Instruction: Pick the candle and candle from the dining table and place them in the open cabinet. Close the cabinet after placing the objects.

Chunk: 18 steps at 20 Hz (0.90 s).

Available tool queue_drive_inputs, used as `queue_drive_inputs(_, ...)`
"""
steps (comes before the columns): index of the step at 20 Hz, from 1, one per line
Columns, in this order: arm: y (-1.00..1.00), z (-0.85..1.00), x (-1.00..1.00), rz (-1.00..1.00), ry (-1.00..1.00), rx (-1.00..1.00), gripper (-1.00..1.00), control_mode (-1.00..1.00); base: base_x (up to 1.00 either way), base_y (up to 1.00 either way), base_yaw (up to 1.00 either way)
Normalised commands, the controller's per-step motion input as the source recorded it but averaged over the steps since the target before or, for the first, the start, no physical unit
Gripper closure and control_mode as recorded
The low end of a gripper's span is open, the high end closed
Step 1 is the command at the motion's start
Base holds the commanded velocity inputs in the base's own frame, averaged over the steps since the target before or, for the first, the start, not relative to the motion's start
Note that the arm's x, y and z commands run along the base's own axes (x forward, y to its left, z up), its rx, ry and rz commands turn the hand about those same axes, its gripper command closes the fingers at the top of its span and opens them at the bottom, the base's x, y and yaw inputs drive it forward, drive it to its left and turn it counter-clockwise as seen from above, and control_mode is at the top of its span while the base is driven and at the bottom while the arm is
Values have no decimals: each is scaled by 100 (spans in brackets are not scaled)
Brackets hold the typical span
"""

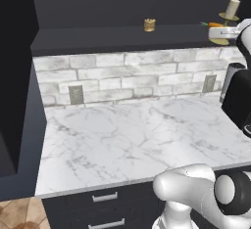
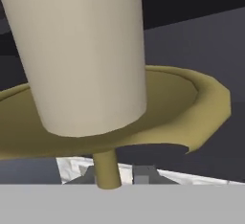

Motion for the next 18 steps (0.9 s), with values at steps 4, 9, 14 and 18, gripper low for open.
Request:
queue_drive_inputs(4, 8, 0, 39, 2, -2, 1, 100, -100, 0, 0, 0)
queue_drive_inputs(9, 6, 0, 38, 1, -3, 0, 100, -100, 0, 0, 0)
queue_drive_inputs(14, 3, -12, 40, 0, 0, 0, 100, -100, 0, 0, 0)
queue_drive_inputs(18, 0, -16, 46, 0, 4, -2, 100, -100, 0, 0, 0)
